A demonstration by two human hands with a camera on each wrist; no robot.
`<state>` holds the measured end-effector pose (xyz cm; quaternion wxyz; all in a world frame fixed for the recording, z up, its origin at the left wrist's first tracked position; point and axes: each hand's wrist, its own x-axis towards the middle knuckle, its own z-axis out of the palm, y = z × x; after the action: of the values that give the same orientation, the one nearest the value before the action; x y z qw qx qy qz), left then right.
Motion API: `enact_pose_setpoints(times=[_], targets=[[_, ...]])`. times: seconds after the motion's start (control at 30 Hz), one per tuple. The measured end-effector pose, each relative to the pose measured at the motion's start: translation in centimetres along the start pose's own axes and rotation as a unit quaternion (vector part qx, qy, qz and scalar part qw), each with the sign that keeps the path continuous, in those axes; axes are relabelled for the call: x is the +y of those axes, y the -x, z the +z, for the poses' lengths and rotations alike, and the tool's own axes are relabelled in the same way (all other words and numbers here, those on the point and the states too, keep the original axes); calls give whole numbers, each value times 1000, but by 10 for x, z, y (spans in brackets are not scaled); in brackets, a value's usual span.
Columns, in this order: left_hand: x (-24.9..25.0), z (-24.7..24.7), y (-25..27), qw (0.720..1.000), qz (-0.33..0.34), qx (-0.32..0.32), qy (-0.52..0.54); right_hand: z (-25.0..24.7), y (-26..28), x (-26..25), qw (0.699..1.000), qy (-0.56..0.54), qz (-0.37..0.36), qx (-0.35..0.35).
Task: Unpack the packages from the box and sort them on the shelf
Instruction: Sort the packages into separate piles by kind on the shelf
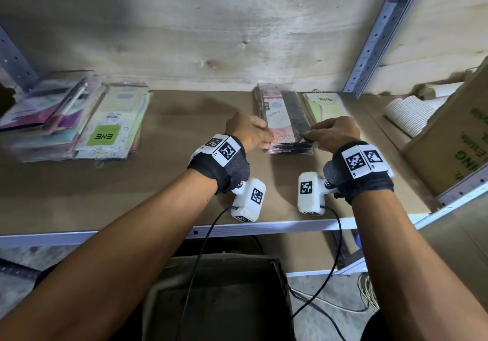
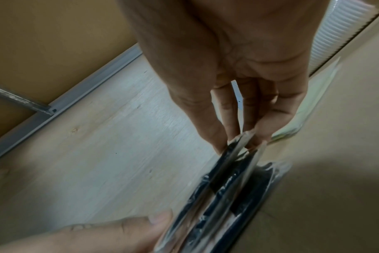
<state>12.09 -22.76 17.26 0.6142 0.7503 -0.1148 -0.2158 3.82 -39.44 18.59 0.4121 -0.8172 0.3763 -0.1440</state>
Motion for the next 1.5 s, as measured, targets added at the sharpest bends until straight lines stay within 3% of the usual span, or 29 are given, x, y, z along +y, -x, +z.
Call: enact_pose_setpoints(times=[0.53,0.73,0.83,0.93,1.17,1.33,1.5], targets=[[-3,-6,-9,998,25,20,-46,-8,1,-7,999,29,-7,-12],[-1,-51,-5,995,48,83,-23,-2,19,-31,989,15,-130,69],[-1,-87,7,991,60,117,-28,19,35,-41,984,-21,-175,-17],[-4,-135,23,982,73,162,-63,51,60,-50,973,-77,-168,-140],[-6,-235,48,965,69,249,-50,141,100,-103,934,-95,-139,-316],[-12,-293,68,954,66,290,-47,211,120,-159,931,-60,-103,-344],[-25,-314,76,956,39,284,-57,255,124,-192,951,50,-119,-280]])
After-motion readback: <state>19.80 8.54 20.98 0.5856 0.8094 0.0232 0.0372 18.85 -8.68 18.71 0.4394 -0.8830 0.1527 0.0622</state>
